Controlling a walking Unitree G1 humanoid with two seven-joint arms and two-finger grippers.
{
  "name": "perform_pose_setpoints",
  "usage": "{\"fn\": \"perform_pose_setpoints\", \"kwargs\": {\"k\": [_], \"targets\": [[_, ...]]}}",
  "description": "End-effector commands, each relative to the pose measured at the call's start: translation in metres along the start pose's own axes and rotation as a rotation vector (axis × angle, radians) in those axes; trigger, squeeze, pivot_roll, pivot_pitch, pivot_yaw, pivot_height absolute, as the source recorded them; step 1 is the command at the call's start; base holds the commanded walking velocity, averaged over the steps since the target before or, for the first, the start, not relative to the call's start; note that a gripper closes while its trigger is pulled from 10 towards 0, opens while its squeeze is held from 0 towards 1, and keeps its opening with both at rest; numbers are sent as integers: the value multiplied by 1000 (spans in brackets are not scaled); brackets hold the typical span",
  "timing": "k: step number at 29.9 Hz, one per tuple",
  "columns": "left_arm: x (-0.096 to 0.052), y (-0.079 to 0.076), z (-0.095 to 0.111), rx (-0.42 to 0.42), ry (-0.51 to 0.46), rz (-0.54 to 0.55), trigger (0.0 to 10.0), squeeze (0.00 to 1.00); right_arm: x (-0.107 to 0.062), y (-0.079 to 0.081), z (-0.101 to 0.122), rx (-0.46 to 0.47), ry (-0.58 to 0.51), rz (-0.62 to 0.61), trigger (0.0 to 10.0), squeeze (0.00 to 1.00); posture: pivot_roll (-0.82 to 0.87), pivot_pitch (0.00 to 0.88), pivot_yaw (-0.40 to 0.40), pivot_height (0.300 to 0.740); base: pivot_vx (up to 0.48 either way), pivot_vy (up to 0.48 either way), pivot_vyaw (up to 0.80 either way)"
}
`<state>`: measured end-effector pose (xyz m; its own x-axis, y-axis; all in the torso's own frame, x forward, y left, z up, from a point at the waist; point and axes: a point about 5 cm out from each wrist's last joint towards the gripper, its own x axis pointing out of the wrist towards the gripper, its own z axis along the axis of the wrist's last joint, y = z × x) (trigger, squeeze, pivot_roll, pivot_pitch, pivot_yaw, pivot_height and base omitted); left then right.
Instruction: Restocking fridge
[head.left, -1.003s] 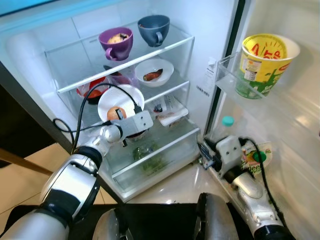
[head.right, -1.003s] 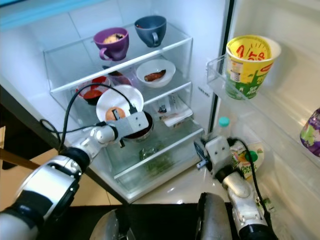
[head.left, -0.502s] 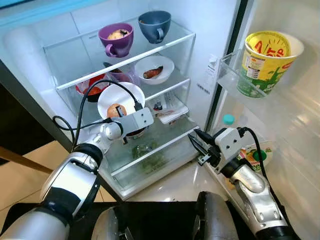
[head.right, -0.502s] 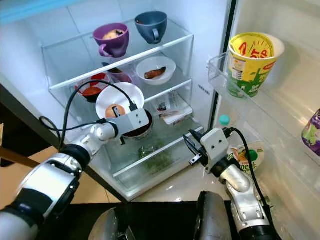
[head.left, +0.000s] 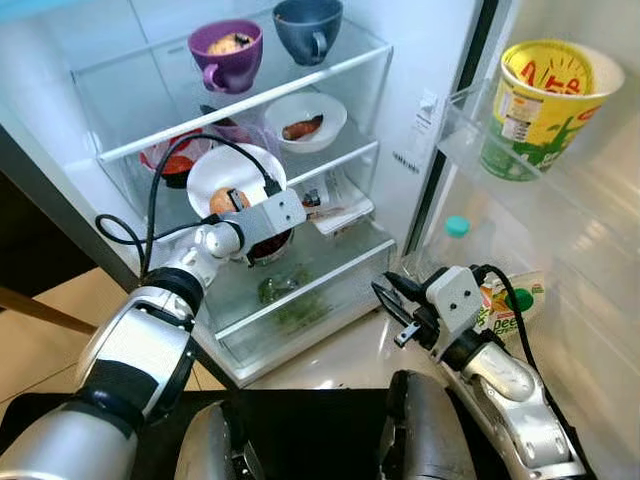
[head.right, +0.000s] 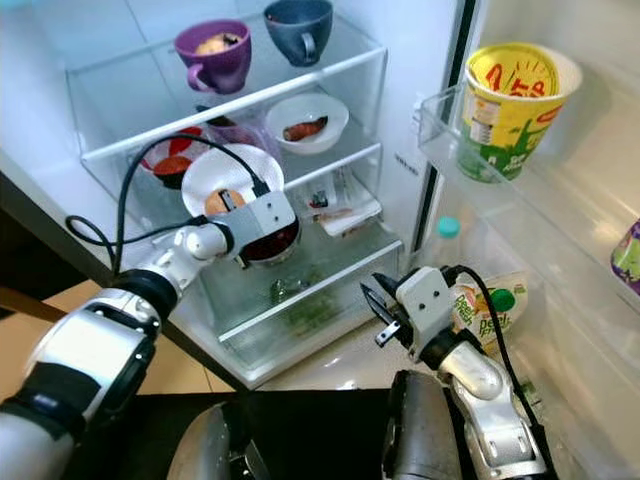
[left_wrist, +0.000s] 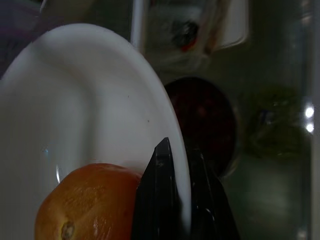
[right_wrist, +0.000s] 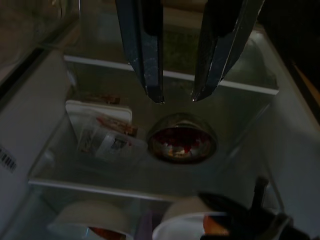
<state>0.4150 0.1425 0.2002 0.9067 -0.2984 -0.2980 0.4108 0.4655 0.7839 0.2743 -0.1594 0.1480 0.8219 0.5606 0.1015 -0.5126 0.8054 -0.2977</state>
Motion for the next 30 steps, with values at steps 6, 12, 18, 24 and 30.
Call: {"fn": "perform_pose_setpoints", "kwargs": {"k": [6, 12, 18, 24, 30], "targets": [[-7, 19, -12, 4, 59, 55, 10000, 0, -7, 8, 0, 27, 27, 17, 10000, 0, -131, 378, 104, 474, 0, 0, 0], [-9, 30, -8, 12, 52, 92, 10000, 0, -9, 10, 2, 35, 38, 15, 10000, 0, -136, 385, 103, 474, 0, 0, 0], [-11, 39, -5, 14, 50, 115, 10000, 0, -11, 11, 3, 37, 46, 12, 10000, 0, -139, 384, 102, 474, 0, 0, 0], [-14, 51, 0, -35, 30, 154, 10000, 0, -11, 10, 4, 36, 50, 9, 10000, 0, -139, 382, 101, 474, 0, 0, 0], [-17, 60, -2, -38, 48, 182, 10000, 0, -10, 9, 5, 34, 49, 9, 10000, 0, -137, 381, 99, 474, 0, 0, 0]]}}
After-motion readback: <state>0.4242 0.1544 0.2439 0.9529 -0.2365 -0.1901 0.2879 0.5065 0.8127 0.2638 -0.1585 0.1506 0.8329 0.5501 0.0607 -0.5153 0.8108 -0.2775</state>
